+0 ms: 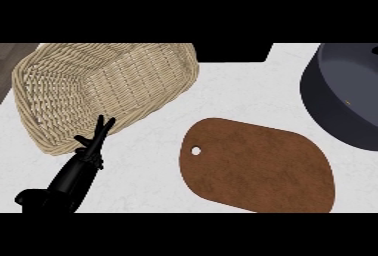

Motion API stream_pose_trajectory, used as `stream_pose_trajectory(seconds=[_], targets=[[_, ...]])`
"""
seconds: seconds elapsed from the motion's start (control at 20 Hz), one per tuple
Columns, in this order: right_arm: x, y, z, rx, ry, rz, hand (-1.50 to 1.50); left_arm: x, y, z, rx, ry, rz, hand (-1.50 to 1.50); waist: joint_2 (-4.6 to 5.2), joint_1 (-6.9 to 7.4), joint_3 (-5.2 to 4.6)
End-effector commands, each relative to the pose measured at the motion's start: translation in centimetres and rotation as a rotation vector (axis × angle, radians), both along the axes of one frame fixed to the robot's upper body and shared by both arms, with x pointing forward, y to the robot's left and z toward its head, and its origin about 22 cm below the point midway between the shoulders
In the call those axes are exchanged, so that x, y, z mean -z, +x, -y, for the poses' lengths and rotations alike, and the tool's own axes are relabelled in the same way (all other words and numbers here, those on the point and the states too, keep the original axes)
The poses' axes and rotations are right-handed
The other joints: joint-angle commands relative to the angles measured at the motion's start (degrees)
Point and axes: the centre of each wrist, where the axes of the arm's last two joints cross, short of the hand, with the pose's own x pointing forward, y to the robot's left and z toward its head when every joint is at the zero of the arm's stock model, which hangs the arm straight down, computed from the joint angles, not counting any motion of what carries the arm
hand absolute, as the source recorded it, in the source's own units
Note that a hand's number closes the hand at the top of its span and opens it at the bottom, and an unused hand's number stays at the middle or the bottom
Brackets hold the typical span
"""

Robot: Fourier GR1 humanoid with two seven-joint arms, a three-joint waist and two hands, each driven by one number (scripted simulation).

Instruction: Pick the lemon from the cutting board and place it in the pot

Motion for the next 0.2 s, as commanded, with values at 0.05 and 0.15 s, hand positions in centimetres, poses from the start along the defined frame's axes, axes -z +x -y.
stream_pose_trajectory(seconds=[0.05, 0.15], targets=[[-0.7, -1.9, 3.2, 0.095, 0.076, 0.153, -1.5, 4.7, 0.5, -0.9, -0.056, 0.037, -0.201, 0.0, 1.51, -0.7, -1.37], [0.2, -3.3, 4.8, 0.074, 0.101, 0.185, -1.5, 4.7, 0.7, -0.6, -0.073, 0.031, -0.214, 0.0, 1.3, -1.76, -1.31]])
